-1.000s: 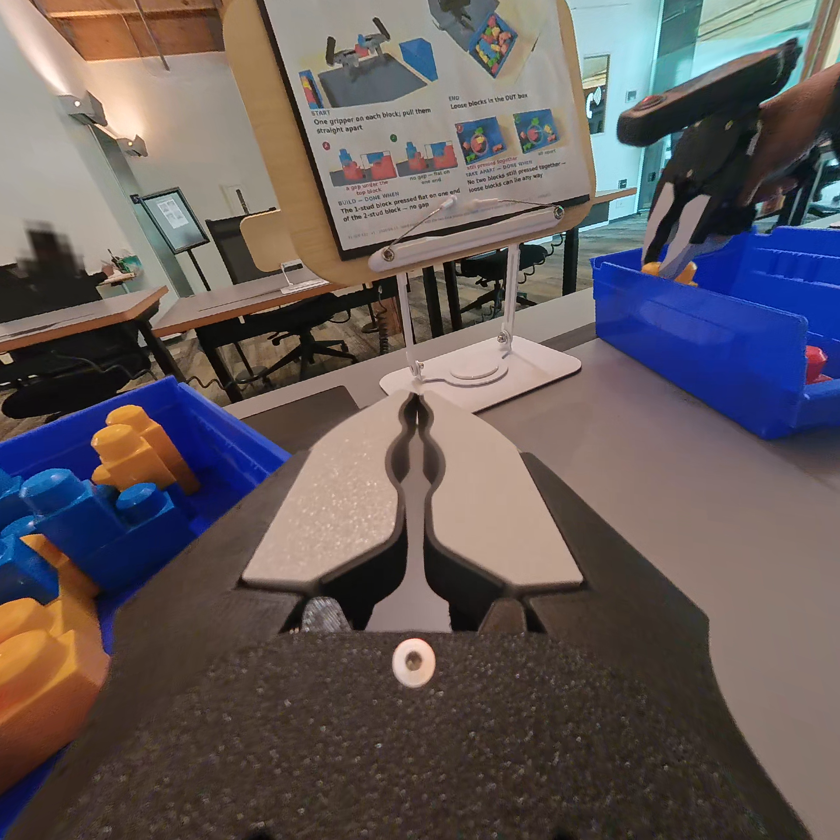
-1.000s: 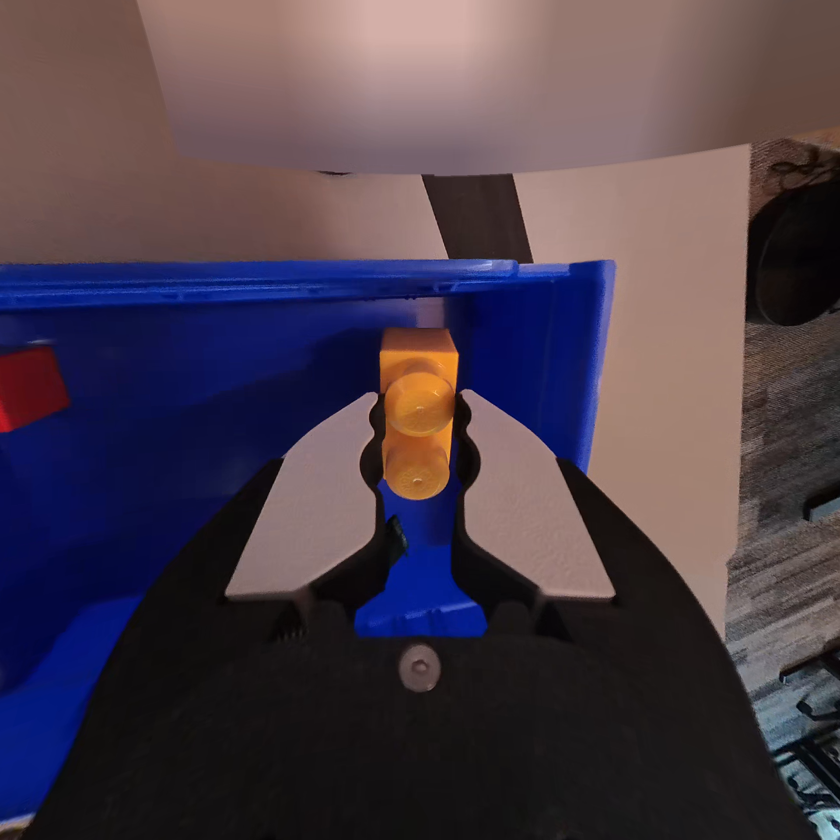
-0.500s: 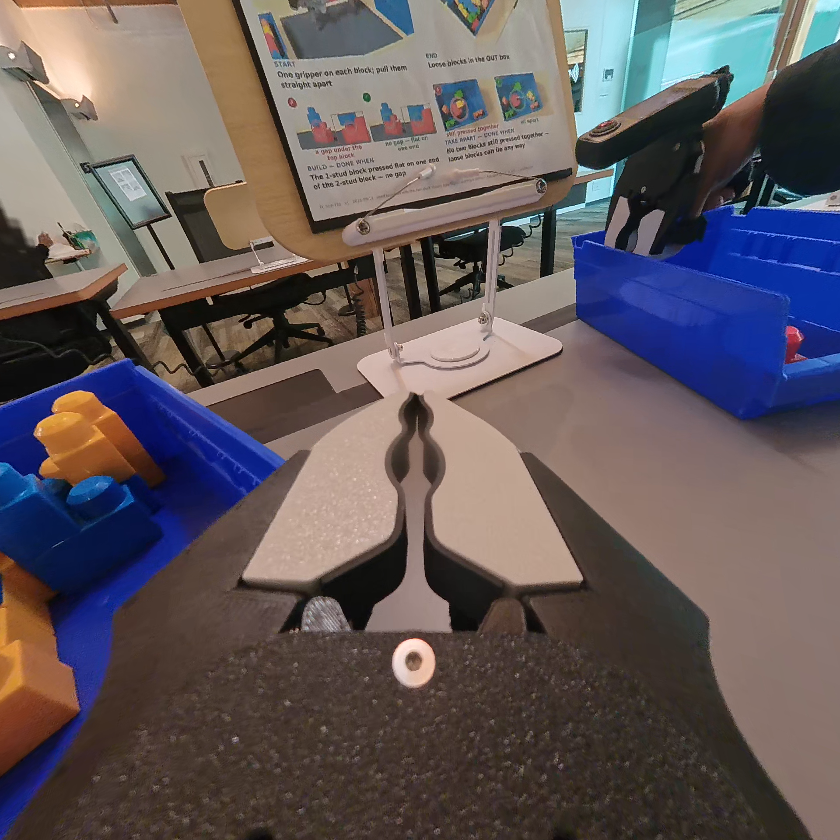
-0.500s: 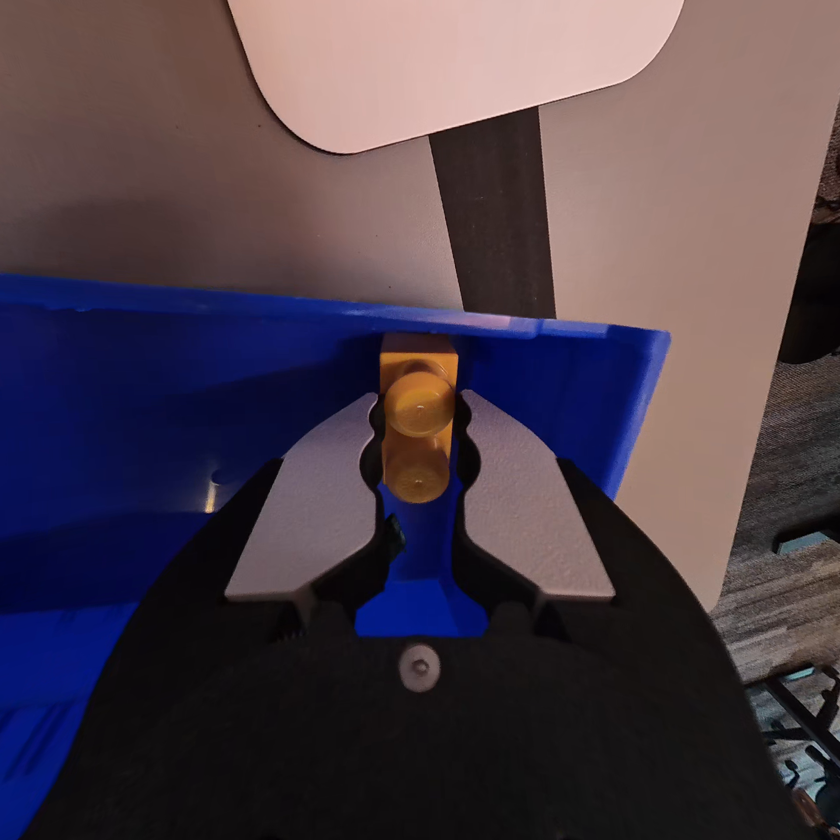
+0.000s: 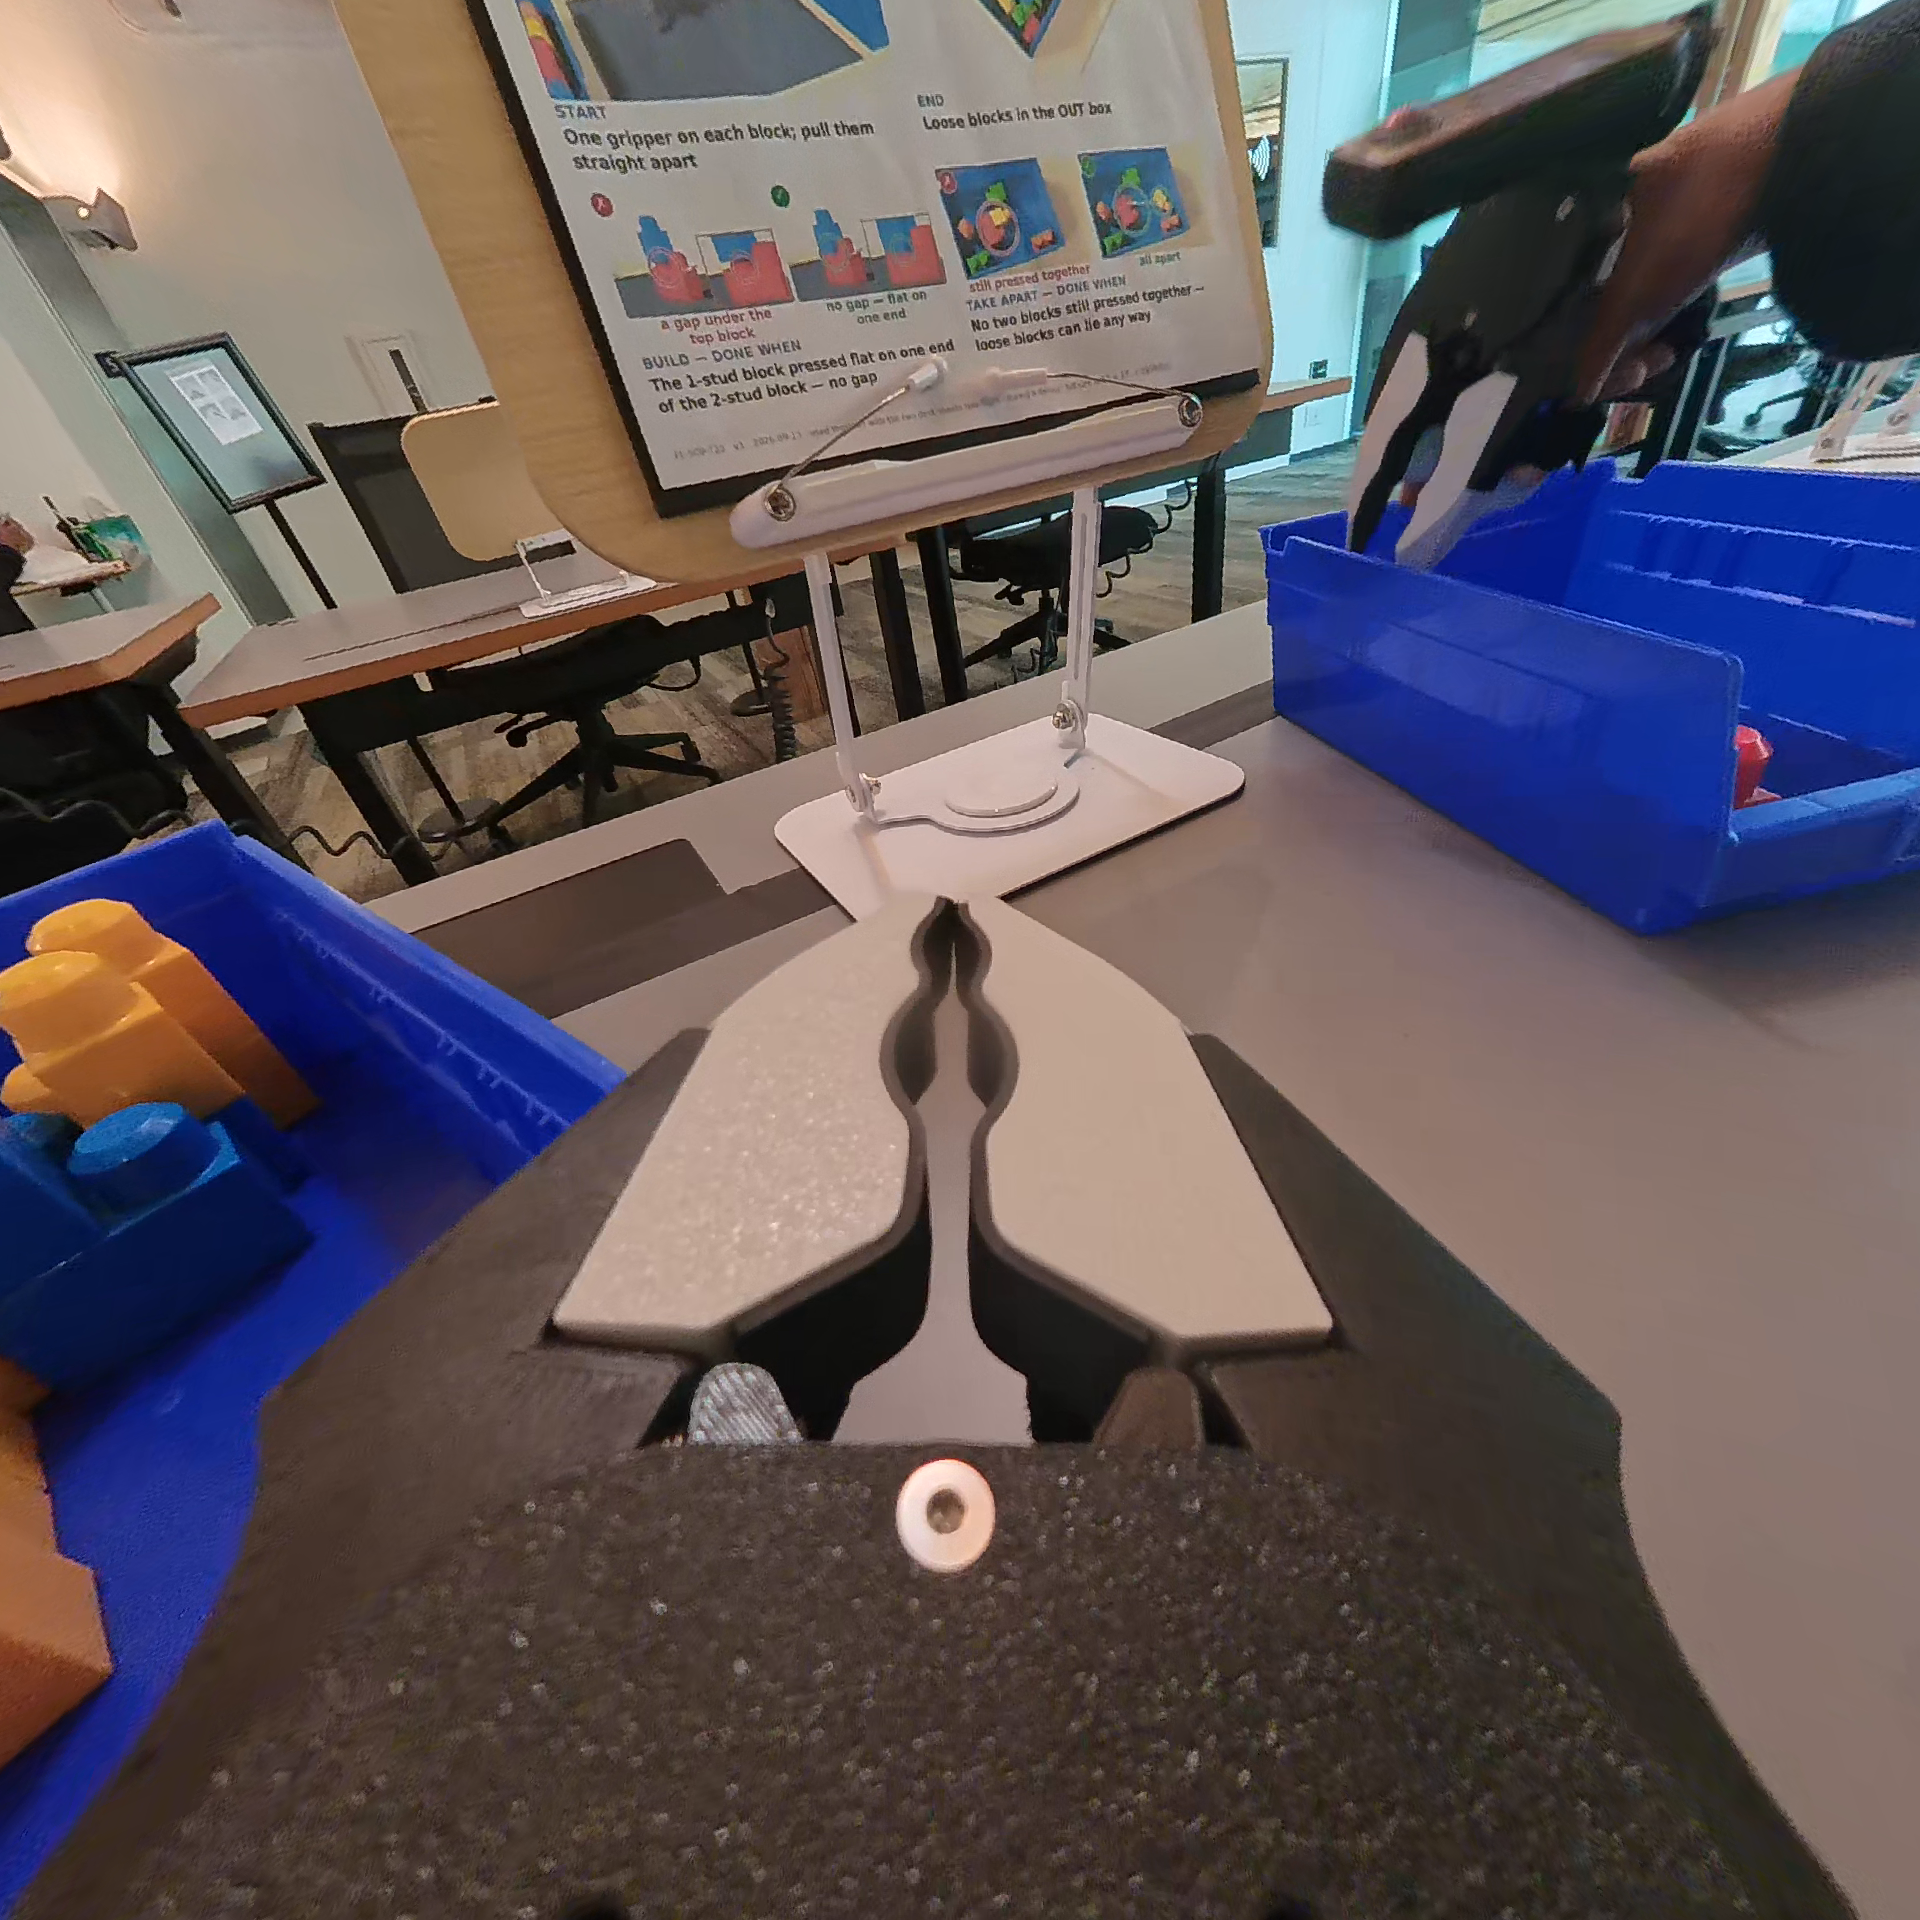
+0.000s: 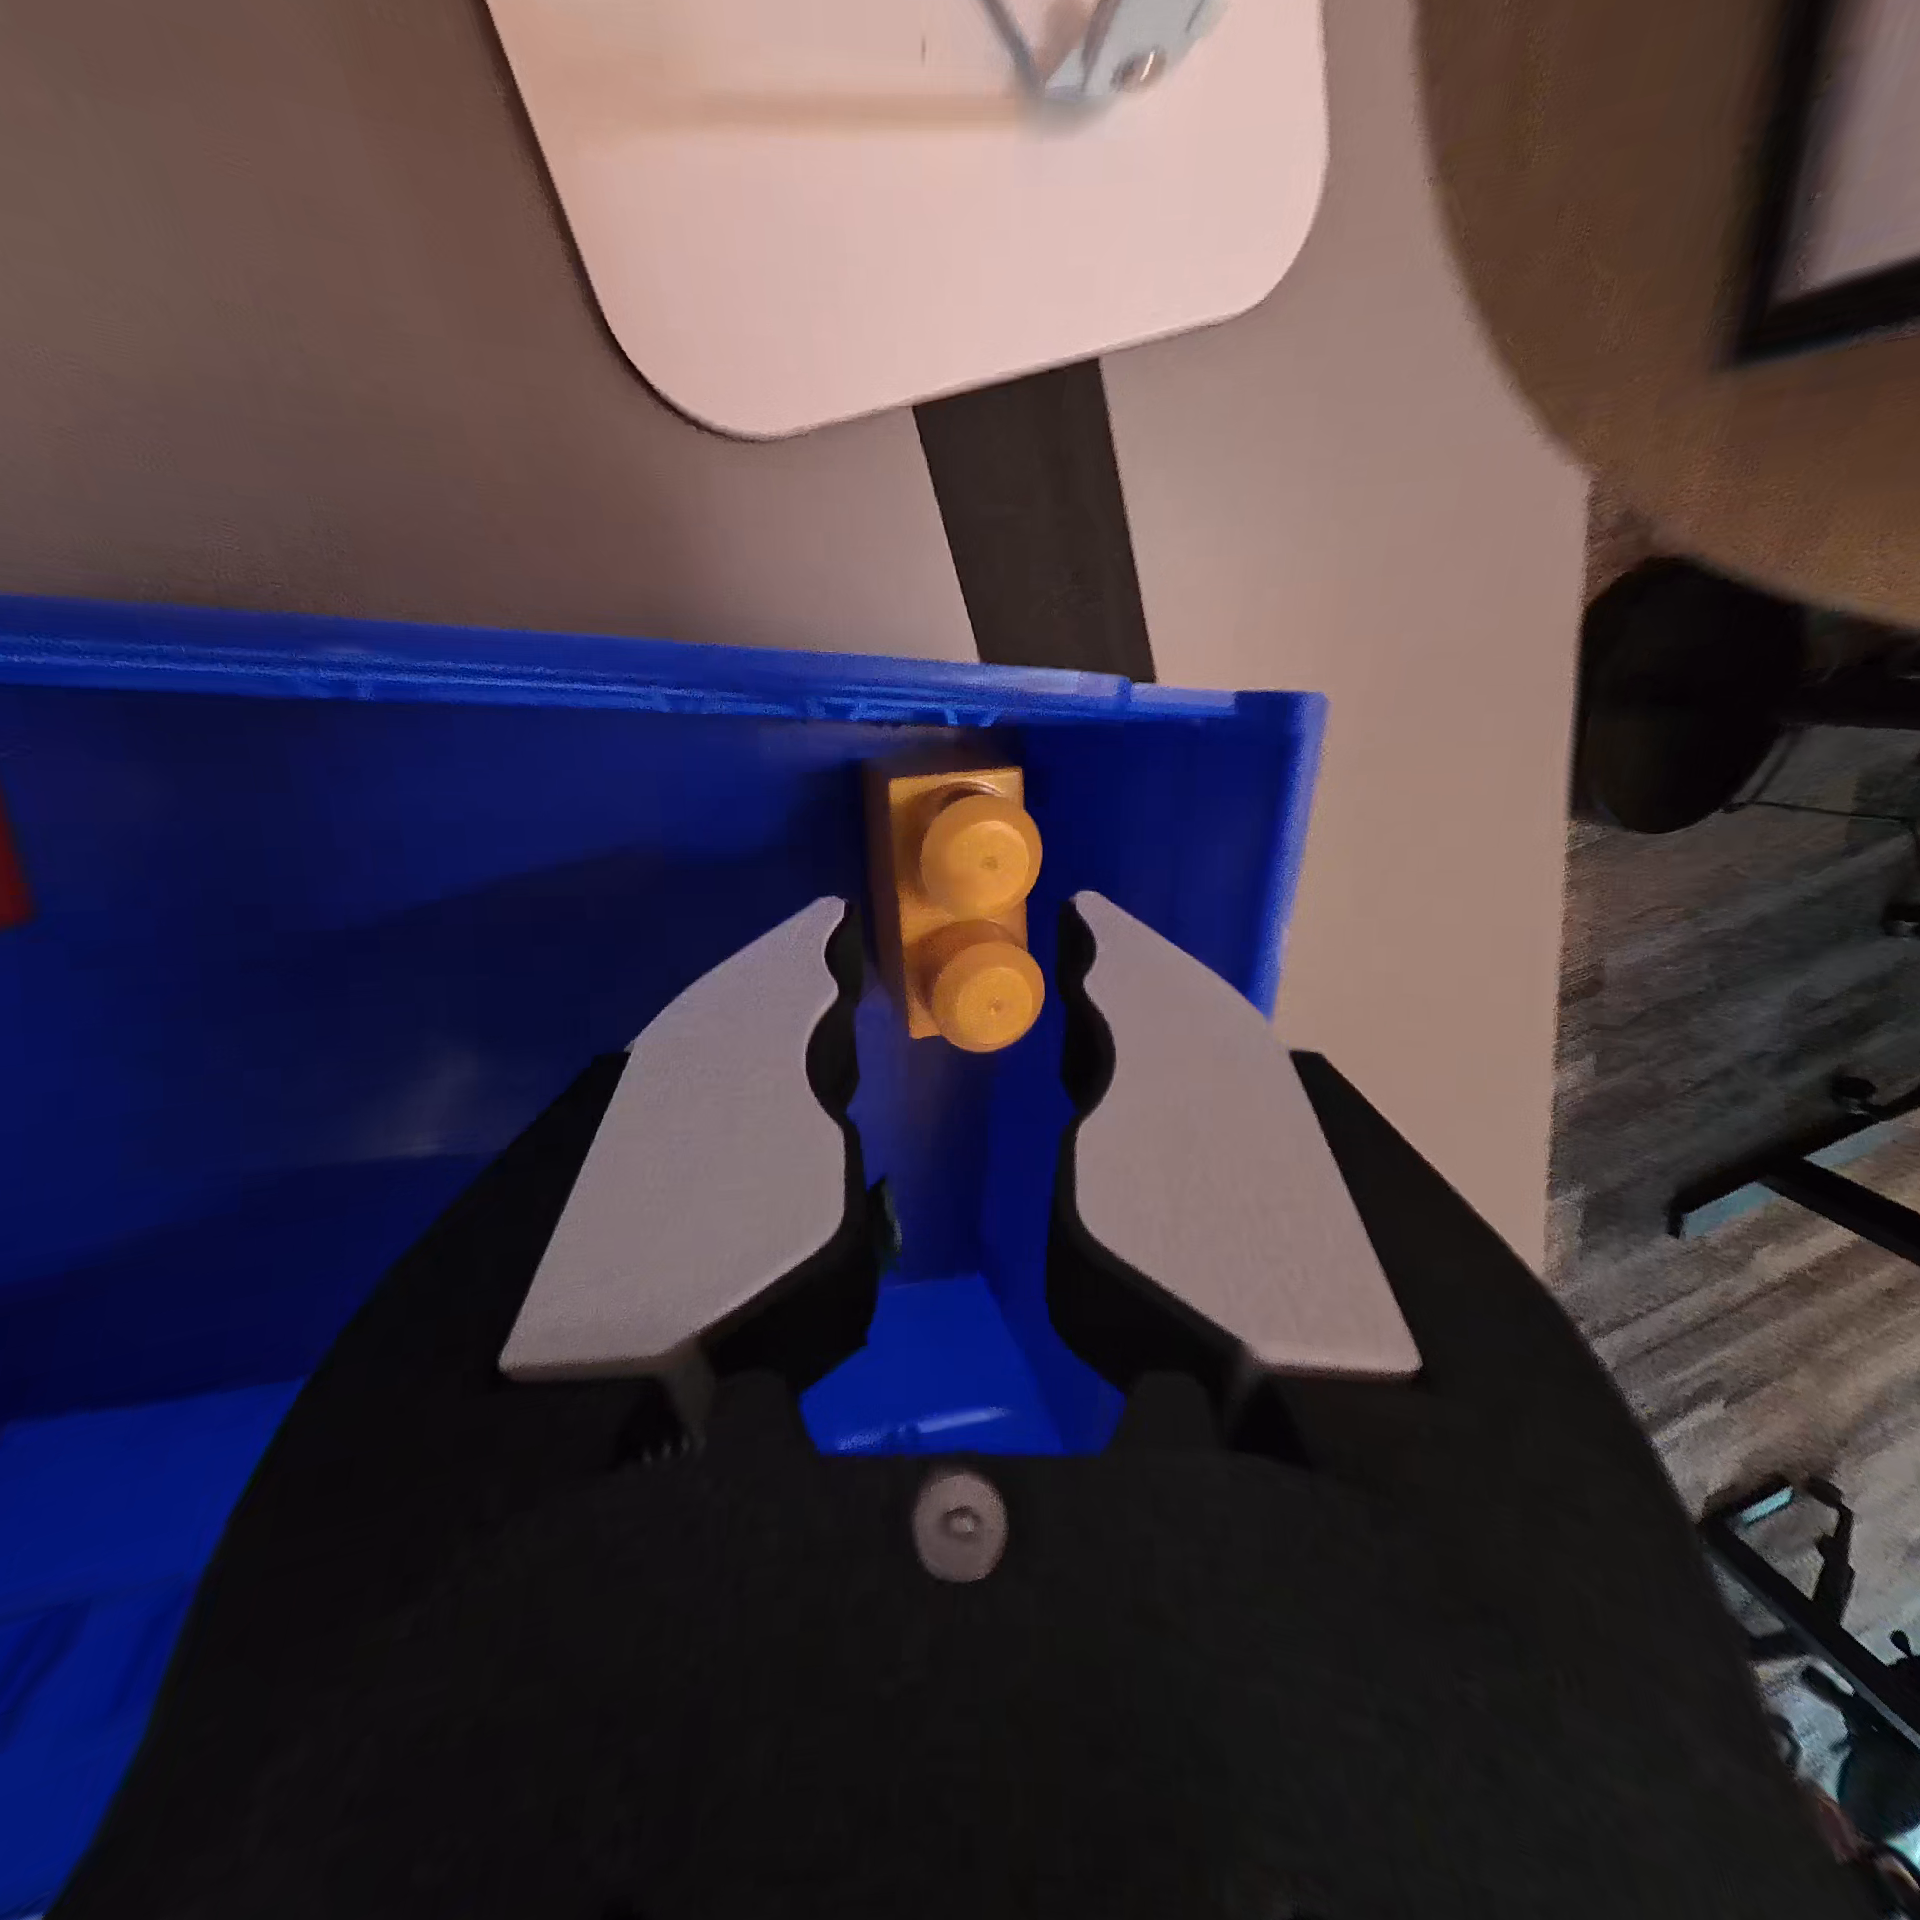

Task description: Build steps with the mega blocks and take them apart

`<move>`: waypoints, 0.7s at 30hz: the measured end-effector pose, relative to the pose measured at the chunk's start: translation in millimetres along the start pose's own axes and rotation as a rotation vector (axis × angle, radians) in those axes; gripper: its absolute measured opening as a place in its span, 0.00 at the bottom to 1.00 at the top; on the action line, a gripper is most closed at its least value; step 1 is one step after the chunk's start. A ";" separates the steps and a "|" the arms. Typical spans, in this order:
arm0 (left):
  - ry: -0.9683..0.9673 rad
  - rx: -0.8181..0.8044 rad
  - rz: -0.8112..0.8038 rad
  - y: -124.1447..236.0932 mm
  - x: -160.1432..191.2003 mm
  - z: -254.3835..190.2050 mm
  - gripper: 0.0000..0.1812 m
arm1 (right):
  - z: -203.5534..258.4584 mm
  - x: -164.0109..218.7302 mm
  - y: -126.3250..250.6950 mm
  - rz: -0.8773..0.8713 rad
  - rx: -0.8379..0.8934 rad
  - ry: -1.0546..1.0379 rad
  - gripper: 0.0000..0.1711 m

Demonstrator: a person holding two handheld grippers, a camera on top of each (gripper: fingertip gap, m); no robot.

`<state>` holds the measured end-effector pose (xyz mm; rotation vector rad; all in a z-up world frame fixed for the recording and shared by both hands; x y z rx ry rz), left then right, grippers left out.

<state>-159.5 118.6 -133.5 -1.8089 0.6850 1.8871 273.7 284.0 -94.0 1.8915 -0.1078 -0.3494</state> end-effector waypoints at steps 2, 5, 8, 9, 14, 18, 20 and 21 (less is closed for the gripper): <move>0.003 -0.002 -0.003 0.7 -0.4 0.4 0.00 | 6.3 -10.1 24.1 -0.083 0.070 -0.016 0.20; 0.007 -0.011 -0.010 2.2 -2.2 1.5 0.00 | 27.2 -34.2 64.5 -0.298 0.164 -0.059 0.19; 0.016 -0.017 -0.014 4.0 -3.4 2.9 0.00 | 60.9 -60.9 99.6 -0.573 0.257 -0.118 0.19; 0.025 -0.022 -0.015 4.4 -3.8 3.6 0.00 | 73.5 -69.1 107.2 -0.651 0.283 -0.148 0.19; 0.050 -0.034 -0.031 6.7 -6.0 7.0 0.00 | 142.1 -108.2 123.9 -0.980 0.352 -0.278 0.17; 0.048 -0.039 -0.046 8.9 -7.3 8.4 0.00 | 188.4 -132.1 117.8 -1.172 0.390 -0.412 0.12; 0.045 -0.044 -0.046 9.7 -7.2 9.2 0.00 | 205.6 -138.0 104.5 -1.208 0.398 -0.481 0.10; 0.048 -0.044 -0.046 10.0 -7.4 9.8 0.00 | 212.6 -139.5 95.7 -1.220 0.403 -0.511 0.09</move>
Point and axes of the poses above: each gripper's, where its closed fingertips meet, y back along the fingers, x out of its underside, z = x × y across the jaws, the point moved 9 cm from there along y, back along the fingers, and after that the axes turned 7 degrees about y, right-handed, at the moved point
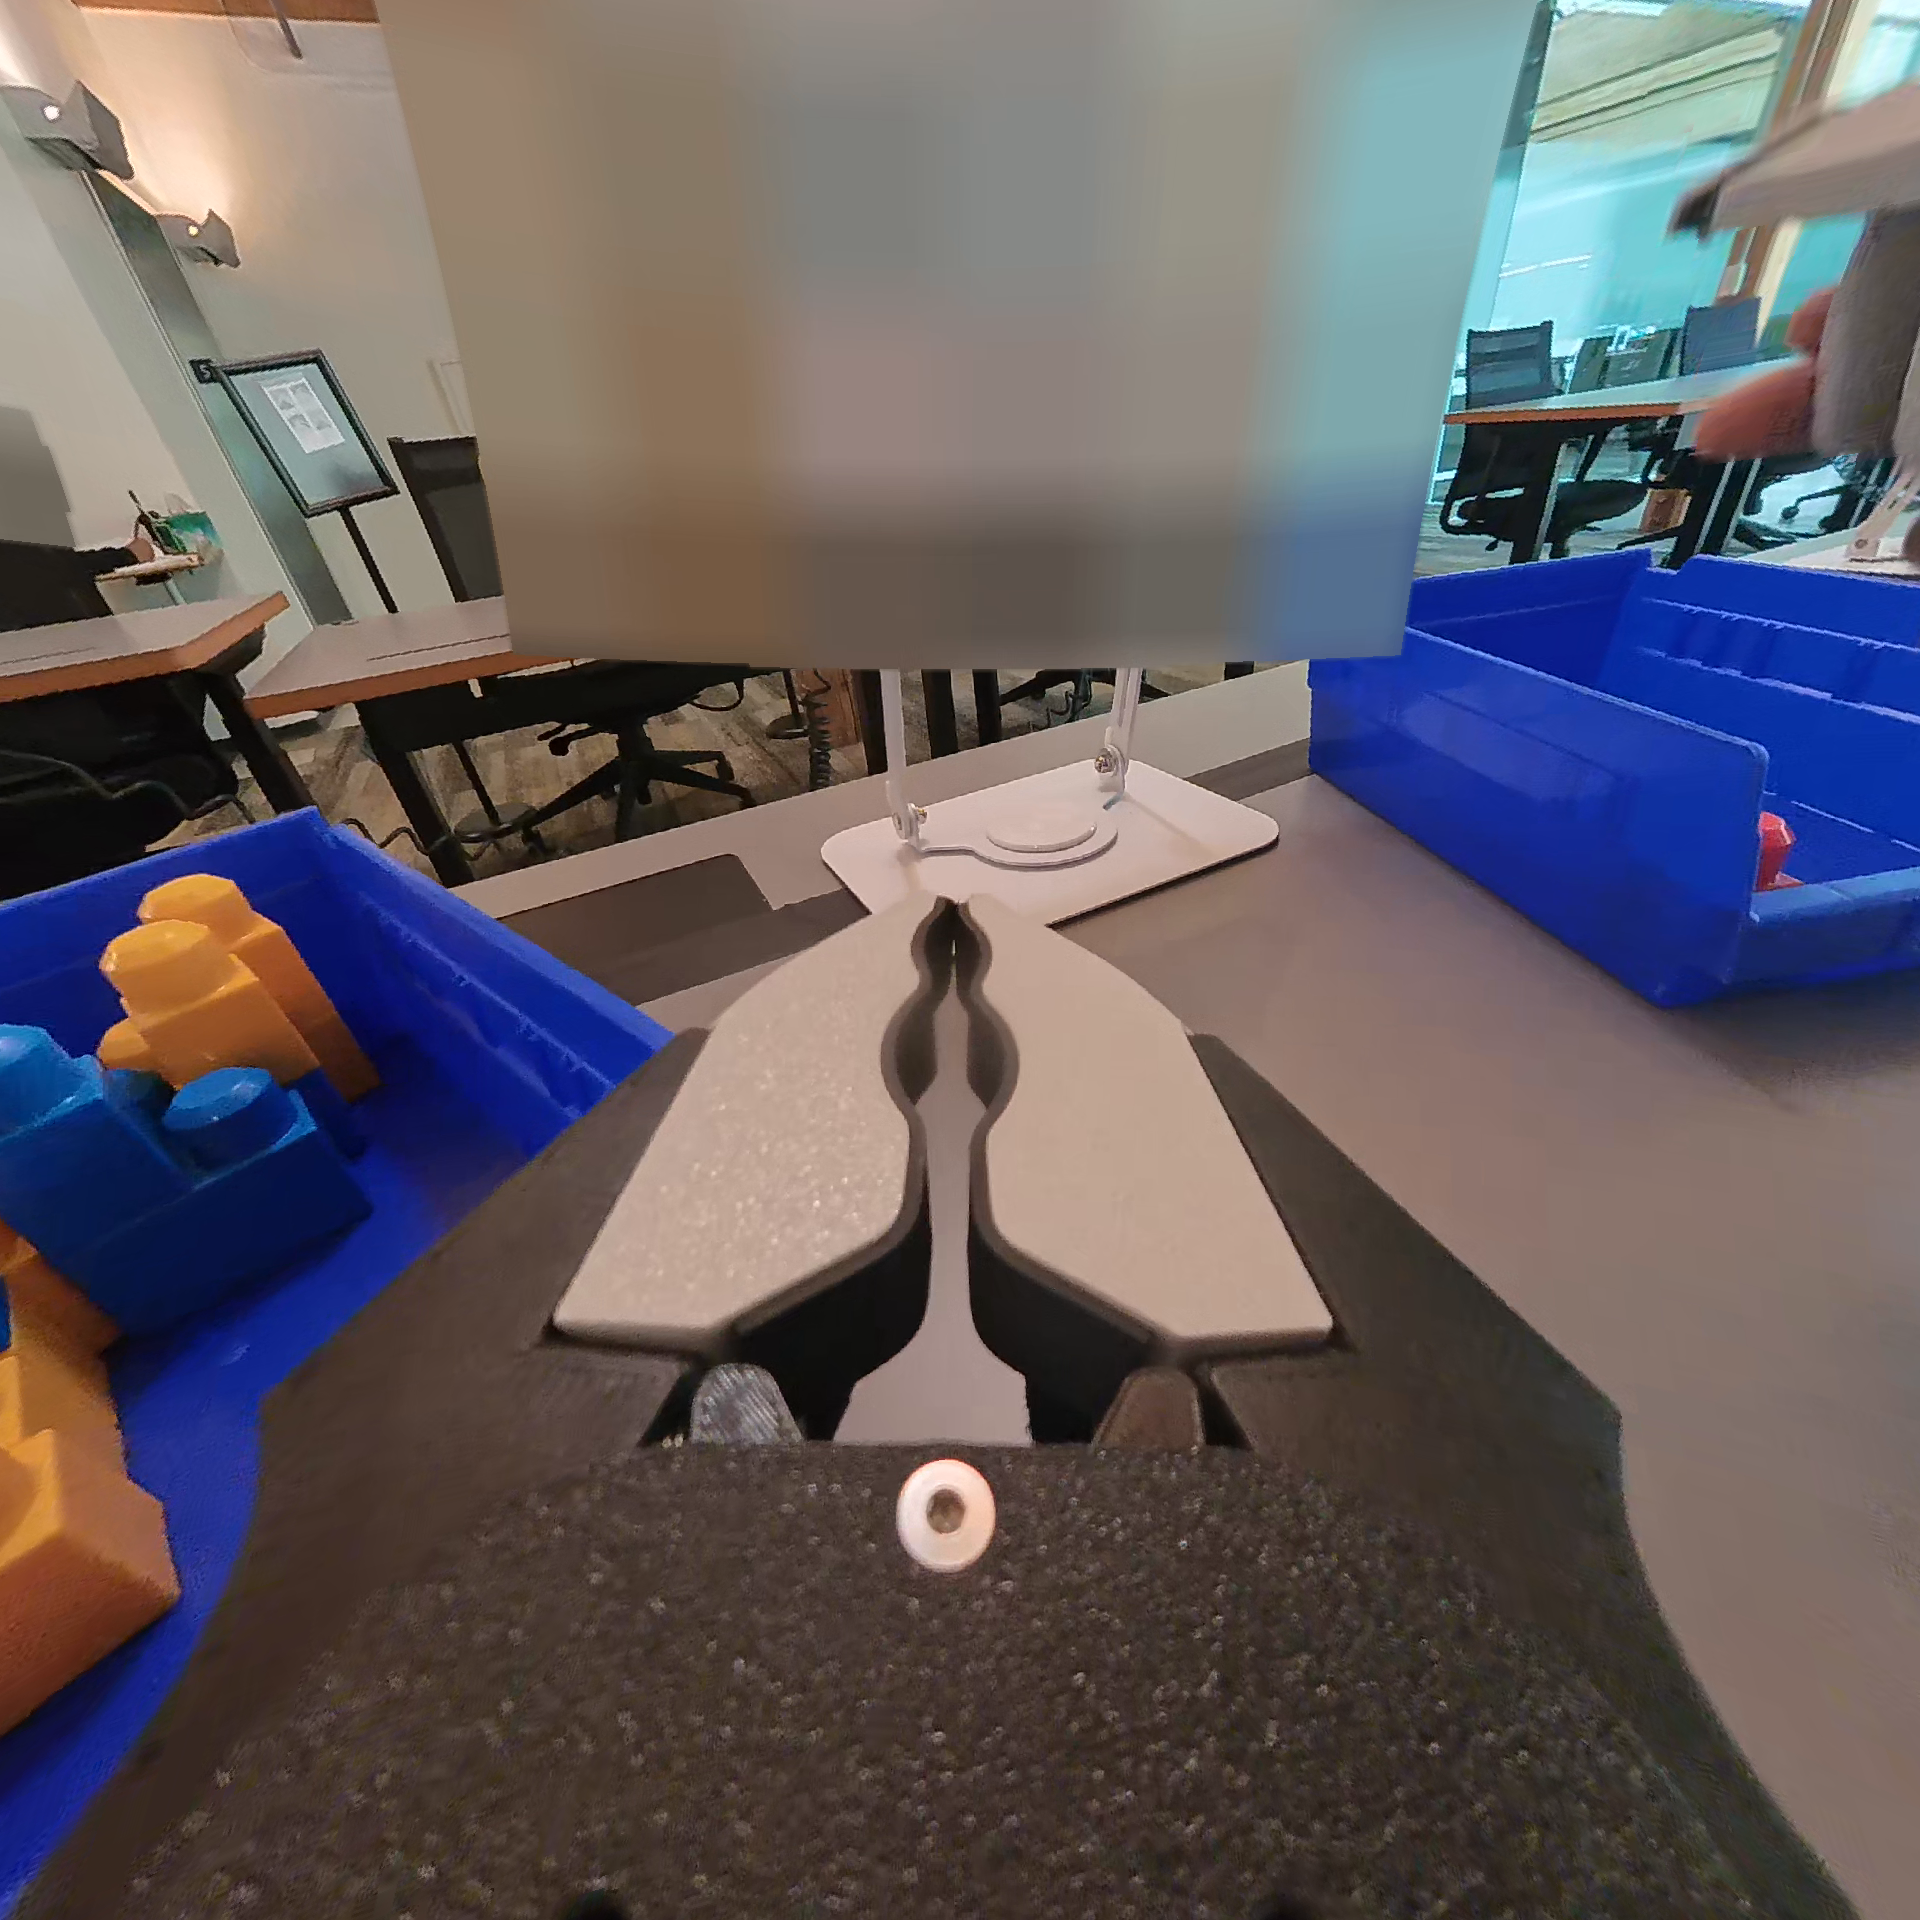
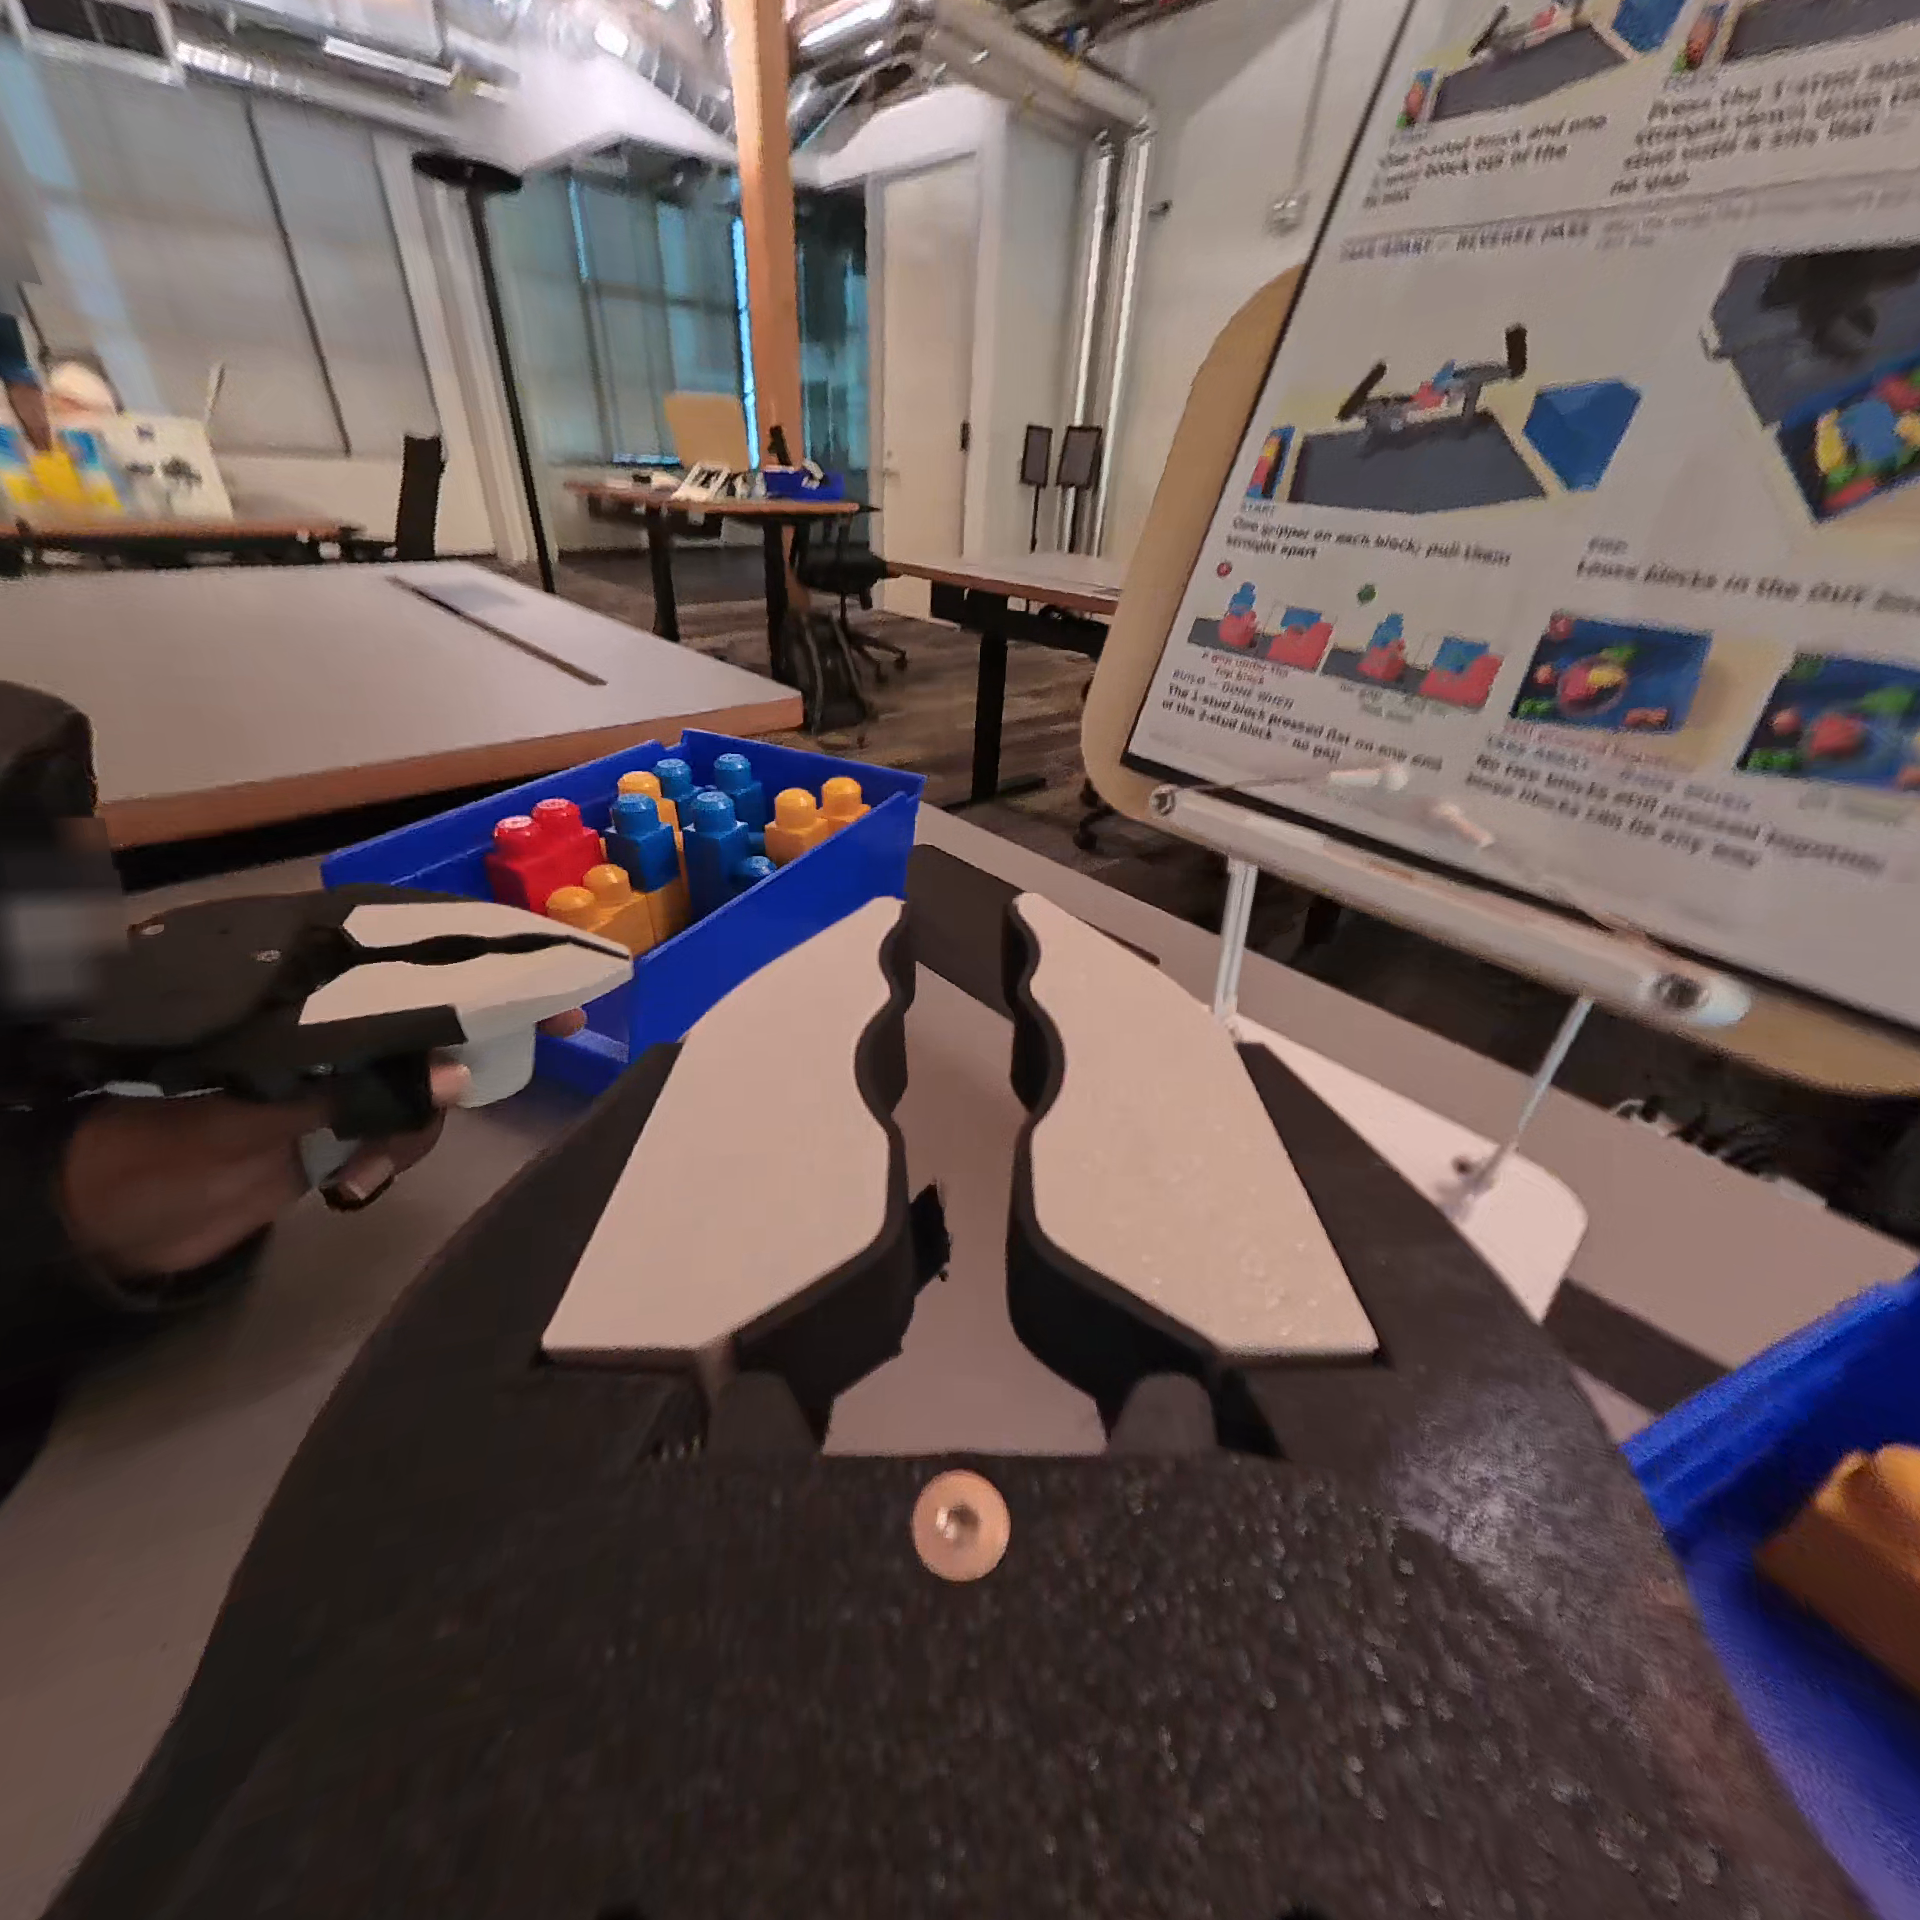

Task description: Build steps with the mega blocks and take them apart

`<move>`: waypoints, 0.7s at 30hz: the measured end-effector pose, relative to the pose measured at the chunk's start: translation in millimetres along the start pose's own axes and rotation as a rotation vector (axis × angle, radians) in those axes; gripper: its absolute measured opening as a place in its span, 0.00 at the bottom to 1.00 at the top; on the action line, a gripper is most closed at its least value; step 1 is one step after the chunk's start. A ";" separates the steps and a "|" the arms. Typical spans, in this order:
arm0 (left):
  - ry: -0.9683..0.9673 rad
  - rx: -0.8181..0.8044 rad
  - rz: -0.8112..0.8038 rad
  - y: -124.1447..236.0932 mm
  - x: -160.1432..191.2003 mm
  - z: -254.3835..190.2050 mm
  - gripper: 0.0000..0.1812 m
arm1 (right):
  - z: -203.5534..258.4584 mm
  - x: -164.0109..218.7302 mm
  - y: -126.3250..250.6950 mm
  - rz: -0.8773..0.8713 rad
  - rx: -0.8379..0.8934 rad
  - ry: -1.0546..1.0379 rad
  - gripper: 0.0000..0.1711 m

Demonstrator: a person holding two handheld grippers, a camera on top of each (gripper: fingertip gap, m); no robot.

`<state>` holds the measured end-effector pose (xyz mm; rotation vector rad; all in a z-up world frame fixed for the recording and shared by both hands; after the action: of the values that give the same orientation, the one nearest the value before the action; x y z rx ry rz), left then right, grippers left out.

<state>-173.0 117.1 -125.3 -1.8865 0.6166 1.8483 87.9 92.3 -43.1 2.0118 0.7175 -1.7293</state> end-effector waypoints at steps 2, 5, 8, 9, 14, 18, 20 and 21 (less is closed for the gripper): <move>0.005 -0.002 -0.003 0.4 -1.3 1.8 0.00 | 10.3 20.9 -1.7 -0.001 0.017 -0.024 0.06; 0.013 -0.005 0.007 1.1 -1.5 5.3 0.00 | 16.5 48.8 -3.9 0.017 0.047 -0.032 0.00; 0.031 -0.004 0.016 2.1 -6.6 9.6 0.00 | 18.0 63.5 -6.7 0.034 0.058 -0.002 0.00; 0.031 -0.010 0.012 3.0 -10.4 11.5 0.00 | 17.7 66.6 -7.5 0.039 0.058 -0.008 0.00; 0.030 -0.097 0.046 15.1 -46.0 38.1 0.00 | 17.2 78.8 -8.7 0.056 0.063 -0.016 0.00; 0.028 -0.200 0.127 36.7 -77.1 79.9 0.03 | 17.2 82.1 -7.2 0.067 0.067 -0.009 0.00; 0.007 -0.247 0.226 44.0 -86.3 105.5 0.08 | 16.7 82.6 -6.6 0.072 0.072 -0.006 0.00; 0.004 -0.266 0.293 46.3 -88.9 118.3 0.11 | 16.4 83.0 -6.4 0.074 0.073 -0.005 0.00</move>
<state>-297.3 150.4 -38.8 -2.0563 0.7091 2.2061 80.0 98.1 -127.4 2.0544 0.5788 -1.7407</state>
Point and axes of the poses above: each gripper's, where its closed fingertips meet, y back along the fingers, x out of its underside, z = x × y across the jaws, the point moved 9 cm from there along y, back along the fingers, and after that the axes turned 7 degrees about y, right-handed, at the moved point
